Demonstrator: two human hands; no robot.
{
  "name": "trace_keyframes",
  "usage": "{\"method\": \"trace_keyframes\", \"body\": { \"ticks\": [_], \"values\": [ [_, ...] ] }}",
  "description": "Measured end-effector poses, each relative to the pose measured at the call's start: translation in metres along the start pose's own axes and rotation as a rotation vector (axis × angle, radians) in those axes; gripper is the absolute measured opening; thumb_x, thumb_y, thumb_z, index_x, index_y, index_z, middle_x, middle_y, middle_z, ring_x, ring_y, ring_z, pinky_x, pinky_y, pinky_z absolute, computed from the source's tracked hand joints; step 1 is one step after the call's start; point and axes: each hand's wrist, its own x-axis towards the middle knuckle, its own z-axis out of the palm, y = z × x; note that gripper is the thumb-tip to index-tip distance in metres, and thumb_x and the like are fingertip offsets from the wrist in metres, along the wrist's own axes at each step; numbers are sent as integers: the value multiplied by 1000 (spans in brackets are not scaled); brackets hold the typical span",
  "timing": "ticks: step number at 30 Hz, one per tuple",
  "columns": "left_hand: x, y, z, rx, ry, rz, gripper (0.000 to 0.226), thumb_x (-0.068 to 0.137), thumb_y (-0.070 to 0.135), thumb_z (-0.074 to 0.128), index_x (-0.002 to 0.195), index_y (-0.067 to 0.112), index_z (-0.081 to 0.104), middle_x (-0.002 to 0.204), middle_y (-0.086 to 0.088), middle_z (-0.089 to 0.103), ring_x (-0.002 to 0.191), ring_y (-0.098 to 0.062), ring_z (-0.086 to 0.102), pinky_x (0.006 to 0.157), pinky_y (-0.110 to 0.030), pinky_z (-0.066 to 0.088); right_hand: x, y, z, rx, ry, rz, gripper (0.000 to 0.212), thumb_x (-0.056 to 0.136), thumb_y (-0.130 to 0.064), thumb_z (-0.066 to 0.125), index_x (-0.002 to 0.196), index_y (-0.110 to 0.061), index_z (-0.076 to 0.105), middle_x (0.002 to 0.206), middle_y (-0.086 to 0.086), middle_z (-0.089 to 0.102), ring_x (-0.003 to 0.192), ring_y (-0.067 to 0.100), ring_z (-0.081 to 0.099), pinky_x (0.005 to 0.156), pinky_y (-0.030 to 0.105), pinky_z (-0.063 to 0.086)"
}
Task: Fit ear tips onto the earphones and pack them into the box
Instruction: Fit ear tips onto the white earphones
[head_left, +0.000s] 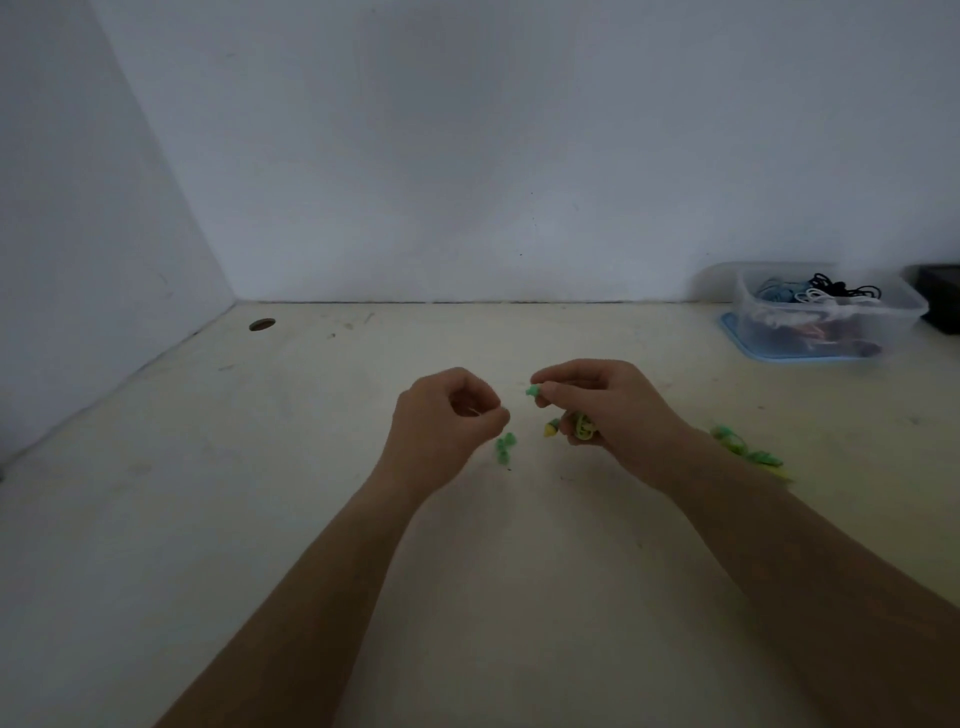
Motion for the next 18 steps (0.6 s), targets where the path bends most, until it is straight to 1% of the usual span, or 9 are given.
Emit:
{"method": "trace_keyframes", "body": {
  "ticks": [2, 4, 6, 8, 11, 16, 18],
  "values": [
    [4, 5, 6, -163, 26, -39, 12, 75, 17, 82, 80, 20, 71, 71, 5, 73, 67, -10, 70, 65, -25, 58, 1, 3, 0, 49, 2, -10, 10, 91, -13, 70, 98, -15, 76, 85, 5, 74, 61, 17, 59, 62, 32, 49],
    [6, 8, 12, -298, -14, -66, 15, 79, 14, 80, 90, 19, 71, 78, 0, 74, 72, -15, 71, 65, -25, 59, 2, 6, -2, 104, 13, -17, 11, 90, -13, 70, 99, -14, 77, 85, 6, 72, 61, 18, 58, 61, 31, 51],
    [8, 10, 18, -405, -47, -69, 16, 82, 11, 77, 97, 17, 73, 84, -4, 75, 77, -16, 71, 66, -23, 57, 2, 8, -5, 155, 39, -20, 12, 90, -12, 70, 99, -14, 77, 85, 6, 72, 60, 19, 58, 59, 30, 51],
    [7, 9, 22, -513, -39, -83, 15, 82, 6, 77, 96, 12, 75, 87, -8, 75, 79, -16, 71, 69, -22, 55, 1, 9, -6, 186, 61, -26, 10, 89, -12, 70, 97, -12, 76, 84, 6, 73, 58, 18, 56, 58, 30, 51],
    [9, 3, 25, -638, -33, -106, 17, 78, 2, 78, 94, 7, 74, 91, -12, 75, 83, -17, 70, 77, -24, 53, 1, 10, -6, 190, 66, -54, 9, 88, -11, 71, 96, -8, 75, 82, 7, 73, 55, 18, 55, 55, 29, 49],
    [10, 3, 25, -796, -71, -138, 17, 76, -1, 77, 88, 11, 75, 96, -17, 74, 92, -25, 70, 88, -34, 53, -2, 11, -1, 183, 69, -85, 9, 89, -8, 70, 96, -5, 74, 80, 9, 72, 53, 19, 55, 53, 28, 49],
    [9, 6, 25, -822, -90, -147, 18, 76, -3, 76, 87, 11, 76, 97, -18, 74, 93, -26, 70, 89, -35, 54, -3, 12, 0, 180, 72, -97, 8, 89, -7, 69, 95, -5, 74, 80, 9, 72, 53, 19, 54, 53, 28, 49]
  ]
}}
